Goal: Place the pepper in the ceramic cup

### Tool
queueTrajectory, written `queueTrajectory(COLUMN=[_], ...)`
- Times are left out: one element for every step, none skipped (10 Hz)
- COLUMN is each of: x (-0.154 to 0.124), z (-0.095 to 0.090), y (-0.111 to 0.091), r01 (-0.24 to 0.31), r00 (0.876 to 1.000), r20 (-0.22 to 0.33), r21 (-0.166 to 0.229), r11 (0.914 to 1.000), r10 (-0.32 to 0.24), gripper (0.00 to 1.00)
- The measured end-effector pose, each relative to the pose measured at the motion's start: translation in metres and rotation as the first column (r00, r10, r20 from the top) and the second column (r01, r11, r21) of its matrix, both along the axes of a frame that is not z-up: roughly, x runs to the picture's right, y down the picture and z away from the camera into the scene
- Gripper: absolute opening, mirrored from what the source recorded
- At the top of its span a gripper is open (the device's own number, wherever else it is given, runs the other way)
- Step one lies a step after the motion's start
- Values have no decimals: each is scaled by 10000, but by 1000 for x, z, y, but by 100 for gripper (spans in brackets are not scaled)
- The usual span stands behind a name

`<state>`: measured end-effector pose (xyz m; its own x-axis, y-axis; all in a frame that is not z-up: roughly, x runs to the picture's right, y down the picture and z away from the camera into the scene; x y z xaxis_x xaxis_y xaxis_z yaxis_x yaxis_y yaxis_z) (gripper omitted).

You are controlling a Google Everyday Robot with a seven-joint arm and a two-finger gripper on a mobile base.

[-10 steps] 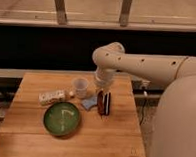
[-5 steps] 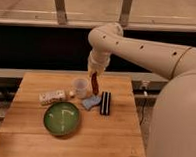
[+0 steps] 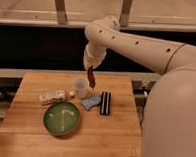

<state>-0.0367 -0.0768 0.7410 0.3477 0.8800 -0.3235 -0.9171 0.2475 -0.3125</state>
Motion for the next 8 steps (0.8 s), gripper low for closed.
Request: queueTrajectory(x=[-1, -1, -1, -1, 0, 1, 1, 0], z=[0, 0, 0, 0, 0, 0, 0, 1], y=[0, 0, 0, 0, 1, -1, -4, -9], r01=[6, 2, -2, -2, 9, 57, 113, 228], r00=[10000, 10000, 10000, 10000, 10000, 10000, 9999, 9997], r20=[18, 17, 13, 13, 2, -39, -83, -135], r21=[-5, -5, -5, -8, -7, 111, 228, 386], r11=[10000, 10000, 10000, 10000, 10000, 9999, 9997, 9990], r10=[-6, -2, 2, 2, -9, -56, -111, -222], gripper=[0, 0, 0, 0, 0, 0, 0, 0])
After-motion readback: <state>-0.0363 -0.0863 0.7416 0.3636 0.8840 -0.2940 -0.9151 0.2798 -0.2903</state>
